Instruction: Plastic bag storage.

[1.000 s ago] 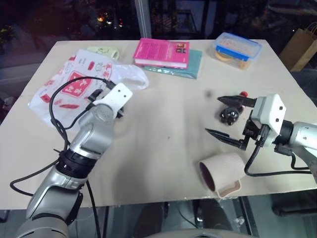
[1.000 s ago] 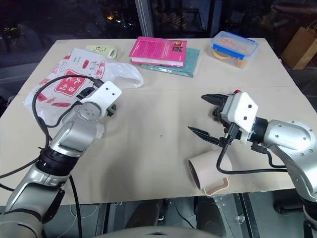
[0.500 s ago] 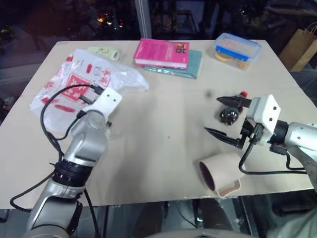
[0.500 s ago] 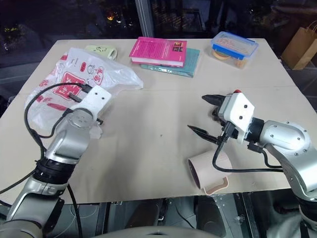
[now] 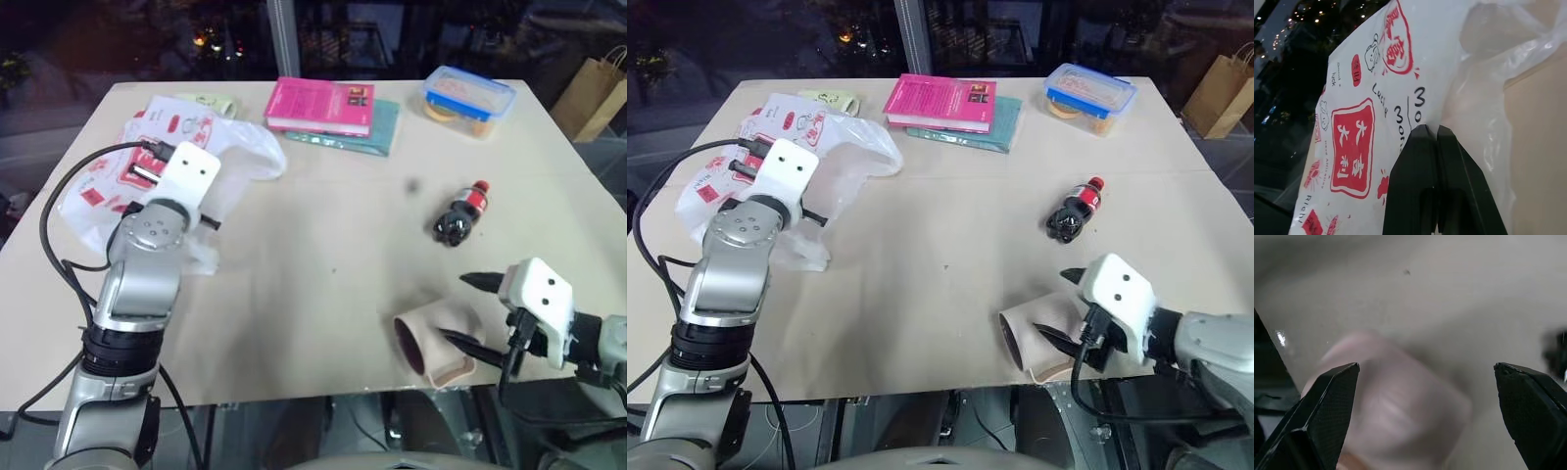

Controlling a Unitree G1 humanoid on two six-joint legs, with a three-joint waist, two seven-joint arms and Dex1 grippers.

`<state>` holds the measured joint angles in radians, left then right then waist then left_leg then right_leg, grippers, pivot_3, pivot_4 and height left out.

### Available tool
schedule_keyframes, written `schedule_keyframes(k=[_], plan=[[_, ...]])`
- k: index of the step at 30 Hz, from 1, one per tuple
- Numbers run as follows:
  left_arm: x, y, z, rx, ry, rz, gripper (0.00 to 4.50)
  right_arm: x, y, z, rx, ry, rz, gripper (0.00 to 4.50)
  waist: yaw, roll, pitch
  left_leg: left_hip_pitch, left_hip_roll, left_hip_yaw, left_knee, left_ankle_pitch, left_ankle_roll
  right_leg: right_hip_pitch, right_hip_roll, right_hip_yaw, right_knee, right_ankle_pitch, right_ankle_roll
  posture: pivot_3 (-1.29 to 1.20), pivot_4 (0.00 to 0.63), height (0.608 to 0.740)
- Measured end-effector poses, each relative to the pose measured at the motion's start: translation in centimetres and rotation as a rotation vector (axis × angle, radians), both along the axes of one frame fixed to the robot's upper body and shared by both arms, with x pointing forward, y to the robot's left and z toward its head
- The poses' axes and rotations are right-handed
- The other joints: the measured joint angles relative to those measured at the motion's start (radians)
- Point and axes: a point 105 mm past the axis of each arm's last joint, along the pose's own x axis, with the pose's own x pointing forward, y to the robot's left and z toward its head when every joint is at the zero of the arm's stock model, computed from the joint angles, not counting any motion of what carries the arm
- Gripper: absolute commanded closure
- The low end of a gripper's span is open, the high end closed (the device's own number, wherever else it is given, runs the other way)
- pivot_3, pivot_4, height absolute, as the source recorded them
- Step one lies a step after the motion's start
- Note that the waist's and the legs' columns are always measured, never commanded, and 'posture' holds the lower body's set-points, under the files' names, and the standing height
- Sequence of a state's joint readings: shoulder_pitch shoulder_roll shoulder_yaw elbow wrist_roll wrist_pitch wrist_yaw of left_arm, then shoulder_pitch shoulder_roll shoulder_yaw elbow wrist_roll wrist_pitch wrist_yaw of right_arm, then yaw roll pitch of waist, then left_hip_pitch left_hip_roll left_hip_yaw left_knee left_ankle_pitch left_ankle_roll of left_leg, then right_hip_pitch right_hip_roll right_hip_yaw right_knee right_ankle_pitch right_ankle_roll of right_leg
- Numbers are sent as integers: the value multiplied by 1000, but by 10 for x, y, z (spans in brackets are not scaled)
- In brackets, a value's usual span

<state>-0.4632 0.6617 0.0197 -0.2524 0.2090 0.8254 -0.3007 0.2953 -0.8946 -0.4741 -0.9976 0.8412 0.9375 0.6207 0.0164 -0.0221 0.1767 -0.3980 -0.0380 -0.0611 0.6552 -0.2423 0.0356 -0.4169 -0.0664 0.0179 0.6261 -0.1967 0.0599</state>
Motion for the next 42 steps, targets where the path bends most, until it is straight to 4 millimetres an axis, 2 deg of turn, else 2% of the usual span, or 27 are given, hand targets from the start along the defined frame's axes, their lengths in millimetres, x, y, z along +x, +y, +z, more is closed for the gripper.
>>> schedule_keyframes(k=[4,9,15,19,24,26,28,29,31,33,34,37,40,42], plan=[[1,0,-1,3,0,-10,4458,-12,-2,2,22,37,-8,0,-2,-1,-1,1,1,0,1,0,0,1,1,0,0,0,0,0,150,740],[3,-4,-6,7,11,-35,4458,-19,-15,-13,-12,108,-107,0,-1,-3,-2,1,2,0,1,0,0,1,2,0,0,0,0,0,150,740],[2,-5,-8,9,19,-46,4458,-27,-19,-29,7,193,-159,0,-1,-3,-2,1,2,1,1,0,0,1,2,0,0,0,0,0,150,740],[2,-6,-9,9,17,-50,4458,-28,-17,-46,57,273,-190,0,-2,-4,-2,1,2,0,2,0,0,1,2,0,0,0,0,0,150,740],[1,-5,-12,8,25,-49,4458,-16,-16,-70,73,317,-266,0,-2,-3,-2,1,2,0,2,0,0,1,2,0,0,0,0,0,150,740],[-1,-6,-12,8,24,-53,4500,-9,-19,-80,52,306,-307,940,-2,-3,-2,1,2,0,2,0,0,1,2,0,0,0,0,0,150,740],[-2,-7,-9,5,9,-58,4500,-1,-22,-82,41,279,-334,1782,-2,-4,-3,1,2,0,2,0,0,1,2,0,0,0,0,0,150,740],[-3,-8,-7,0,0,-62,4500,1,-25,-83,33,272,-345,2391,-2,-4,-3,1,2,0,2,0,0,1,2,0,0,0,0,0,150,740],[-4,-11,-3,-17,-14,-80,4500,4,-26,-82,23,263,-342,3222,-2,-4,-3,2,2,0,2,0,0,1,2,0,0,0,0,0,150,740],[-5,-18,1,-39,-27,-114,4500,5,-25,-82,17,260,-329,4260,-2,-5,-3,2,2,0,2,0,0,2,2,0,0,0,0,0,150,740],[-6,-20,2,-59,-31,-130,4500,8,-23,-80,23,252,-321,4474,-3,-4,-3,2,2,0,2,0,0,1,2,0,0,0,0,0,150,740],[-9,-26,6,-97,-34,-178,4500,21,-21,-71,41,222,-321,4474,-5,-5,-3,2,3,1,3,0,0,2,3,1,0,0,0,0,150,740],[-11,-29,7,-136,-17,-204,4500,46,-5,-42,121,121,-270,4474,-9,-4,-3,2,4,1,4,0,0,1,4,1,1,0,0,0,150,740],[-13,-30,9,-160,-14,-213,4500,77,20,-13,187,21,-195,4474,-23,-4,-2,2,5,1,6,0,0,2,7,1,1,1,-1,0,150,740]])
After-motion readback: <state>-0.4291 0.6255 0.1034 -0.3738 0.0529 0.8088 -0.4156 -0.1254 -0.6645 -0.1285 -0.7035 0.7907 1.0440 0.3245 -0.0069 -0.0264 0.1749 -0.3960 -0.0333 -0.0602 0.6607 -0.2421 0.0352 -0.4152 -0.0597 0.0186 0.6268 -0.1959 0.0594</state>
